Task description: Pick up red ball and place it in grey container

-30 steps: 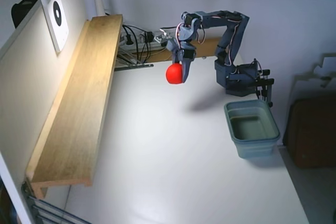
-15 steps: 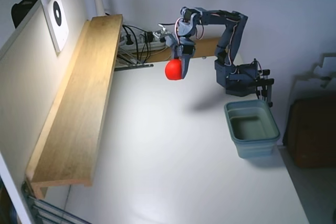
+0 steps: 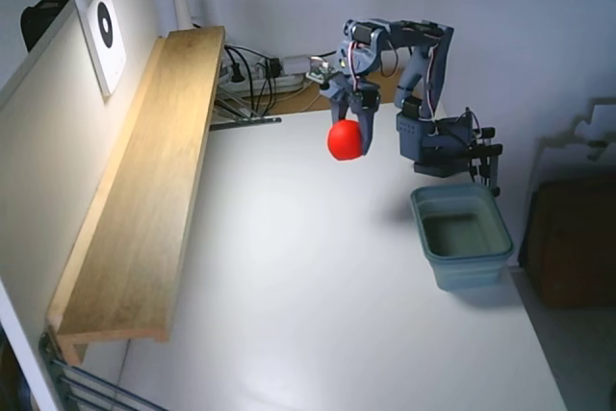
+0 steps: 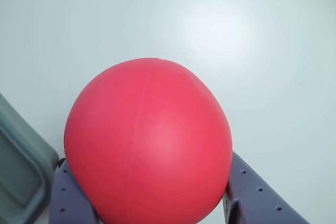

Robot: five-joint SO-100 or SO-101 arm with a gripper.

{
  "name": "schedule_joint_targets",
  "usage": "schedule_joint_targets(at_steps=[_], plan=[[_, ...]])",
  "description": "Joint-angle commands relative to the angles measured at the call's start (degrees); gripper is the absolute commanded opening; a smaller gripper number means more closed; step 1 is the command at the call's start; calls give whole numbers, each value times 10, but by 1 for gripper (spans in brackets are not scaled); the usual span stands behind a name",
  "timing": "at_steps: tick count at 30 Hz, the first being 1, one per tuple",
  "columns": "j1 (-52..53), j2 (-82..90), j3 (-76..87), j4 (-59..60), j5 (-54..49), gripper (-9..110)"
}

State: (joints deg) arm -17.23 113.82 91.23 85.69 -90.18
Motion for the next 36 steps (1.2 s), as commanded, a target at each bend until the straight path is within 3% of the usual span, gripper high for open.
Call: schedule_joint_targets(at_steps=[1, 15, 24, 36], plan=[[-62, 11, -24, 4, 2, 23], [-297, 11, -24, 4, 2, 23], [-370, 11, -24, 4, 2, 23], [-371, 11, -24, 4, 2, 23]])
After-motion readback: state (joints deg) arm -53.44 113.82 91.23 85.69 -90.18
